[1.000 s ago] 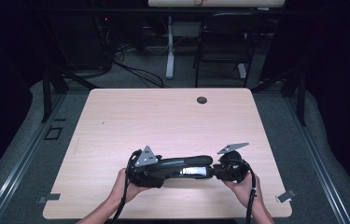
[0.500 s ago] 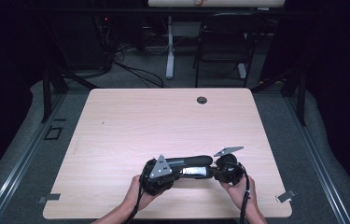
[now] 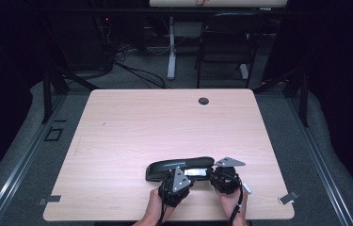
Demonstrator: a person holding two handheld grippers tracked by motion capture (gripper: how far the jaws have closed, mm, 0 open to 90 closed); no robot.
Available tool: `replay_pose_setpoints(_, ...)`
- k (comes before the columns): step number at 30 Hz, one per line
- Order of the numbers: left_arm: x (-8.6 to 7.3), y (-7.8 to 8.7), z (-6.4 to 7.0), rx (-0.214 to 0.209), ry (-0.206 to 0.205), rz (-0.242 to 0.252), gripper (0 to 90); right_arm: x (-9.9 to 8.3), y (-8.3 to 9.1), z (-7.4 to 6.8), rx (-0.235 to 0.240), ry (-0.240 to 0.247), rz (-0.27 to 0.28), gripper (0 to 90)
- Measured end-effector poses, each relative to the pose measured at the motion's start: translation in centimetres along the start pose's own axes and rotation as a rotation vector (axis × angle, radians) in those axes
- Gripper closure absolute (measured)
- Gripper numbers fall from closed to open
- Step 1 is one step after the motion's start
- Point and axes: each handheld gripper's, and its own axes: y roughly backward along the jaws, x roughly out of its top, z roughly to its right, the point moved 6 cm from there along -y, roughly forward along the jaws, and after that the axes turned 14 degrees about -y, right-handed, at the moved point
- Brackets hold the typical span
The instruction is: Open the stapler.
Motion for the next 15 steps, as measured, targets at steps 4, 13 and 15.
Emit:
replay_pose_setpoints(4,0.1,-0.7,0.2,0.019,-0.027,-0.017,90.0,-0.6,-0.1,0.3,0.004,0.021,0.031,85.8)
replay_pose_setpoints(13,0.3,-1.7,-0.3,0.071,0.014,-0.020,90.0,-1.4,-0.2,0.9,0.054,0.010,0.148,86.1)
replay_pose_setpoints(15,0.4,-1.8,-0.4,0.085,0.021,-0.016,90.0,-1.4,-0.2,0.8,0.032,0.039,0.159,86.6)
